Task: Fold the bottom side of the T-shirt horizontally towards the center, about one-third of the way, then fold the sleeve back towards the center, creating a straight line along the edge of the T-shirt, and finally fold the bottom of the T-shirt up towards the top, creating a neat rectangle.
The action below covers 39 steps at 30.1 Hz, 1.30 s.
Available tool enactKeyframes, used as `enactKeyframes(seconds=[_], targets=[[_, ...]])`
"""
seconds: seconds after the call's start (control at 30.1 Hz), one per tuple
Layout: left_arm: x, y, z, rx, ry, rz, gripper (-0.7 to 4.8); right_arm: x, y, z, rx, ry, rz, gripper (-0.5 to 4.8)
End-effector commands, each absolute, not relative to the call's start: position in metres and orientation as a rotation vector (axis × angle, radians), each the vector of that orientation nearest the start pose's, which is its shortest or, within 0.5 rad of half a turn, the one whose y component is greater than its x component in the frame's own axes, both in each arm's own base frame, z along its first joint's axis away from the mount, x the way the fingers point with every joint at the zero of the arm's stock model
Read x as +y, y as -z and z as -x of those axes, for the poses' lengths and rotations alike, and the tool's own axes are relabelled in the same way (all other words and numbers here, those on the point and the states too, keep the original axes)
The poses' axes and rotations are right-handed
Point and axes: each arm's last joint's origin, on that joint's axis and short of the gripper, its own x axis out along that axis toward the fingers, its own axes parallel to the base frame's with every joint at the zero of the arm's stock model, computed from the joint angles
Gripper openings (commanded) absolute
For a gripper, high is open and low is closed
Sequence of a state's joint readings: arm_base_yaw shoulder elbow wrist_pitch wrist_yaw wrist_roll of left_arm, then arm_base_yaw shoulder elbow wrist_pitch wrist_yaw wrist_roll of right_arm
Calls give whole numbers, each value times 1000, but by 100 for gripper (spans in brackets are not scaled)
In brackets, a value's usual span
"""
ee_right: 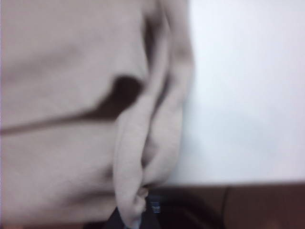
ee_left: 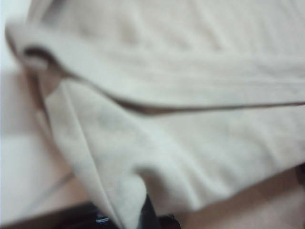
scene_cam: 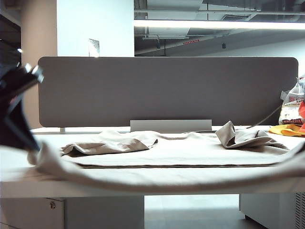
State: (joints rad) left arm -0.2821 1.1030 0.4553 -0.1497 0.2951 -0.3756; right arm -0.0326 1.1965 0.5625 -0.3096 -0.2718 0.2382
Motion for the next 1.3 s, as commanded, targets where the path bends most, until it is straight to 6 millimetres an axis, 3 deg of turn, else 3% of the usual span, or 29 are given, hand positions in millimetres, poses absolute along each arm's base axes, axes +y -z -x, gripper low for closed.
enactKeyframes(seconds=[0.03, 0.27, 0.43, 0.66, 1.0, 1.3], targets=[[-66, -195, -198, 849, 408, 295, -6, 1, -202, -221, 867, -129, -351, -3], [-69, -242, -216, 725, 398, 198, -6, -1, -251, -239, 748, -136, -304, -3], [-74, -261, -237, 686, 394, 171, -6, -5, -266, -259, 725, -125, -307, -3], [-85, -264, -283, 703, 381, 107, -6, -12, -264, -294, 766, -126, -305, -3], [-68, -279, -354, 658, 304, 96, -6, -21, -281, -358, 708, -131, -267, -3], [-73, -264, -413, 669, 313, 73, -6, -26, -275, -415, 701, -131, -266, -3]])
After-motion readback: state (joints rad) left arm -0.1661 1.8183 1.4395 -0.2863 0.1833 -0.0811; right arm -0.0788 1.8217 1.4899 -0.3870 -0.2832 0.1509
